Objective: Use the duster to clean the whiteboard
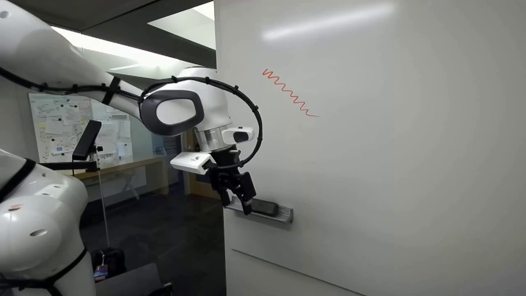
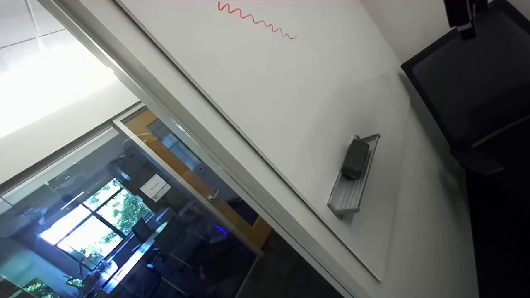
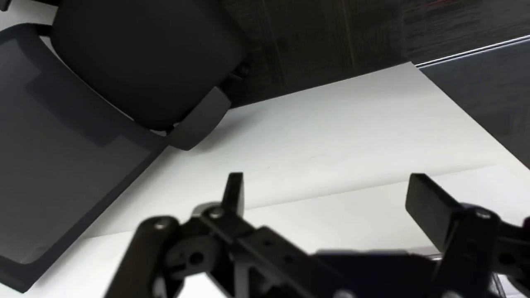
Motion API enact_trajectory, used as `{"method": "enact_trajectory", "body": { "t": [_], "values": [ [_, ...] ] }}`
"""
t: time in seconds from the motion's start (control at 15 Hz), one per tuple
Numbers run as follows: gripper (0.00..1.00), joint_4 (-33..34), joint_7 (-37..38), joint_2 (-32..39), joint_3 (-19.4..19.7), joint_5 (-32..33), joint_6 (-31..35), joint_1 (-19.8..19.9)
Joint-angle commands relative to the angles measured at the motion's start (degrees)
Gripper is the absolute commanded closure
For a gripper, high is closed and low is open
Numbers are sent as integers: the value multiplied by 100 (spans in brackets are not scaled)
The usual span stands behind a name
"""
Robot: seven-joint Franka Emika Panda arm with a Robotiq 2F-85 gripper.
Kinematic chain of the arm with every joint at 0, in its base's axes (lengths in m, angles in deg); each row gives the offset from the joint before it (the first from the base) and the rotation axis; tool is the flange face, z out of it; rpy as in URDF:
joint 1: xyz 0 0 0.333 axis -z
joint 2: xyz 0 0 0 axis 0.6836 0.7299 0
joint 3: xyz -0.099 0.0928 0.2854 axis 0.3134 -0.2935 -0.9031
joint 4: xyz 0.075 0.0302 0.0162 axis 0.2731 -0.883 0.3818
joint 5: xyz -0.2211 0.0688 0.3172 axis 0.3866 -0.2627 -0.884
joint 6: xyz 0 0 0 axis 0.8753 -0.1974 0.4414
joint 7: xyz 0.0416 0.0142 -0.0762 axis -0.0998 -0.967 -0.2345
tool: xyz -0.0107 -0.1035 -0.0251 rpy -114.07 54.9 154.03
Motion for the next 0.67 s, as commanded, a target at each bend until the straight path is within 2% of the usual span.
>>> {"method": "enact_trajectory", "body": {
  "t": [0.0, 0.2, 0.47, 0.6],
  "values": [
    [0, 116, 745, 315, -254, -340, 57, -8],
    [0, 102, 1562, 566, -561, -710, 186, -65],
    [0, 88, 2213, 855, -656, -1891, 452, -447],
    [0, 61, 2390, 1021, -666, -2558, 825, -685]
  ]
}}
